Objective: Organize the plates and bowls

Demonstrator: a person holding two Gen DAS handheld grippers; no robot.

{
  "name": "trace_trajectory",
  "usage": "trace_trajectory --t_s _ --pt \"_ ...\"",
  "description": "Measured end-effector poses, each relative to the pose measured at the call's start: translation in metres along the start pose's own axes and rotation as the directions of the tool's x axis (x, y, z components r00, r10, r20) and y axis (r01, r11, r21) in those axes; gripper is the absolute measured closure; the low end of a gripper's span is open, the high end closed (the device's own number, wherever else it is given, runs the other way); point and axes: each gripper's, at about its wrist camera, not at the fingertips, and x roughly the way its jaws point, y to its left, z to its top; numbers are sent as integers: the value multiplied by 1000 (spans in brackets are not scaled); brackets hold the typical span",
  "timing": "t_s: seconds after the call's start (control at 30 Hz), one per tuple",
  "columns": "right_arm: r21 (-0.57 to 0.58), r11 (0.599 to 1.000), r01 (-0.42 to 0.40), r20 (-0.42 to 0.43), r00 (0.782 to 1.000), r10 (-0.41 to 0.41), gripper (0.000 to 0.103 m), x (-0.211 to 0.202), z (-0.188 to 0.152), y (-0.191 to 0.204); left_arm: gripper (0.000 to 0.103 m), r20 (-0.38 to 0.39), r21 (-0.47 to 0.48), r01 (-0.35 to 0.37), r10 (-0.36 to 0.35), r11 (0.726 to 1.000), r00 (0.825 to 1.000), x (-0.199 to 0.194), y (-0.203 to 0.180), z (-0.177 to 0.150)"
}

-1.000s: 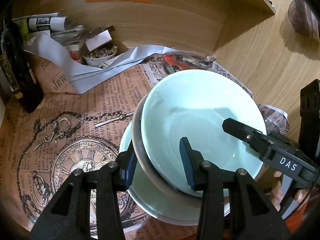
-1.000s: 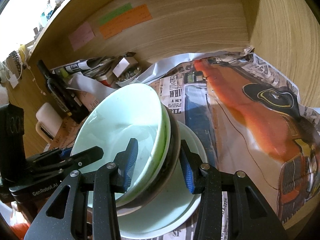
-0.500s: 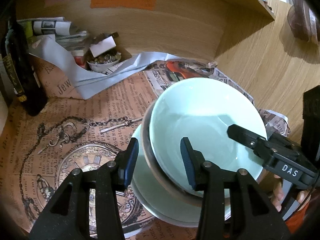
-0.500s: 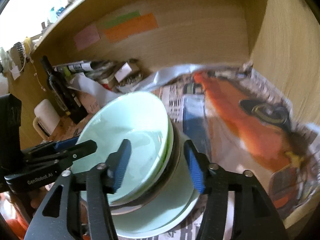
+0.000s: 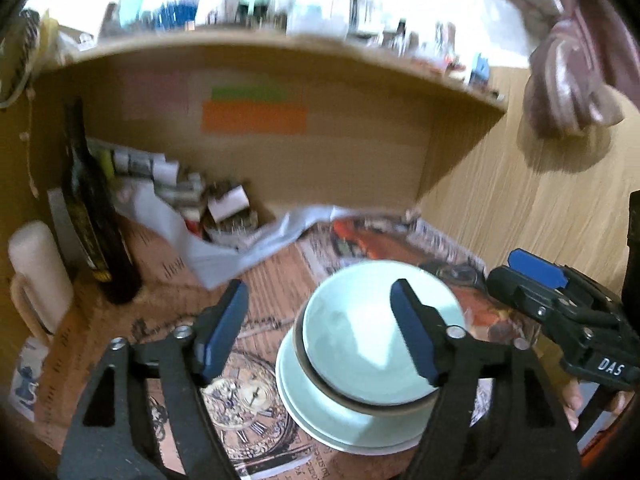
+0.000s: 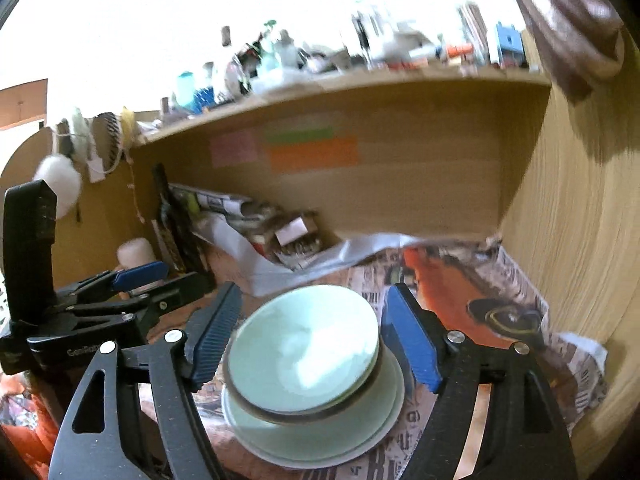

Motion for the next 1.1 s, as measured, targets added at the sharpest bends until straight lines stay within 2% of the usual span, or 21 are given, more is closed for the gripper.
trace_trajectory --t_s 0.13,0.3,0.37,0.63,1.1 --pt "-12 1000 -14 39 999 14 23 -14 0 7 19 74 18 -18 17 1000 997 -20 -6 4" --pt "-12 1000 -18 62 998 19 18 -24 -3 10 7 149 34 -55 50 998 988 -42 -14 1" --pt "-6 1000 -17 68 998 18 12 -27 -4 10 5 171 35 -69 62 997 983 -49 -15 -1" --pt "-11 1000 6 109 994 -4 2 -40 -8 13 2 211 51 -95 83 994 974 -63 -22 -5" --pt "0 1000 6 130 991 -6 0 -45 -9 11 1 230 66 -102 84 993 970 -68 -30 -7"
